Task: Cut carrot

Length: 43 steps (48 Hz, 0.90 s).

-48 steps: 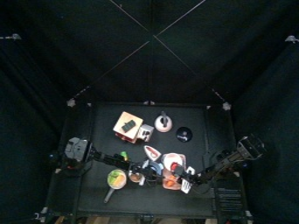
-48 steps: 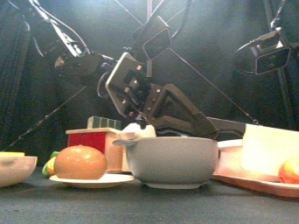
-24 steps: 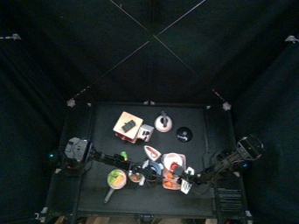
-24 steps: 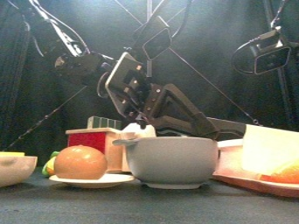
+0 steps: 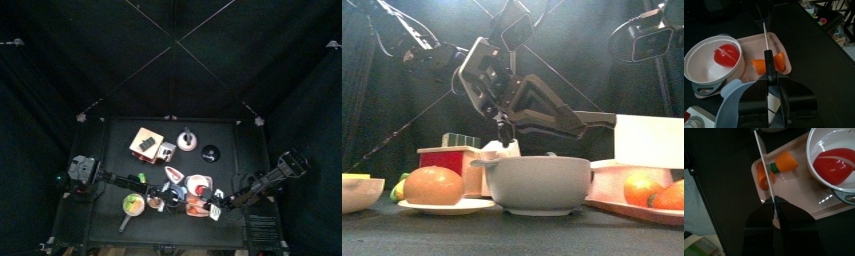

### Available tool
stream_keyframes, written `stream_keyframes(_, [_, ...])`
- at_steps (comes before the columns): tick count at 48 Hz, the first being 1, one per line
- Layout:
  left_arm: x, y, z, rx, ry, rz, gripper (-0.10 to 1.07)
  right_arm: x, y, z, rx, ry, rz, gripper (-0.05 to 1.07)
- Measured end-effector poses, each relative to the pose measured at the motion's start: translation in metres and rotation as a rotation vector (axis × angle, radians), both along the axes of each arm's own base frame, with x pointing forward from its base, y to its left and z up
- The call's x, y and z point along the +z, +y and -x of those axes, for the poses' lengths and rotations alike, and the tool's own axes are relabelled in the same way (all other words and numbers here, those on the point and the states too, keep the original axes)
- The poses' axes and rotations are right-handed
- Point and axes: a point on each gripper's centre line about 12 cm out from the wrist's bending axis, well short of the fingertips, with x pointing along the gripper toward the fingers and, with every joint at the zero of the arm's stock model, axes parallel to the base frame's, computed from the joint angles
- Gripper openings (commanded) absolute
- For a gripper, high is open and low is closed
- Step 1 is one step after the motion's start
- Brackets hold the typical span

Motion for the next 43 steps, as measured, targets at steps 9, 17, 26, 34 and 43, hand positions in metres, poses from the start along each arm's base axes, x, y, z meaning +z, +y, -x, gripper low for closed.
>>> stream_keyframes(9, [0.005, -0.001, 0.003, -0.003, -0.006, -0.001, 0.35, 0.004, -0.004, 0.003, -0.013, -0.007, -0.004, 0.66])
stream_keyframes(17, [0.010, -0.002, 0.008, -0.009, -0.013, 0.000, 0.35, 0.005, -0.004, 0.003, -0.004, -0.014, 0.003, 0.73])
stream_keyframes(26, [0.012, -0.002, 0.009, -0.009, -0.016, 0.000, 0.35, 0.005, -0.005, 0.003, 0.002, -0.020, 0.014, 0.73])
stream_keyframes(34, [0.013, -0.002, 0.009, -0.008, -0.017, 0.001, 0.35, 0.005, -0.006, 0.002, 0.000, -0.020, 0.017, 0.73])
stream_keyframes(43, [0.012, -0.001, 0.009, -0.002, -0.015, 0.006, 0.35, 0.007, -0.007, 0.002, 0.002, -0.028, 0.021, 0.73])
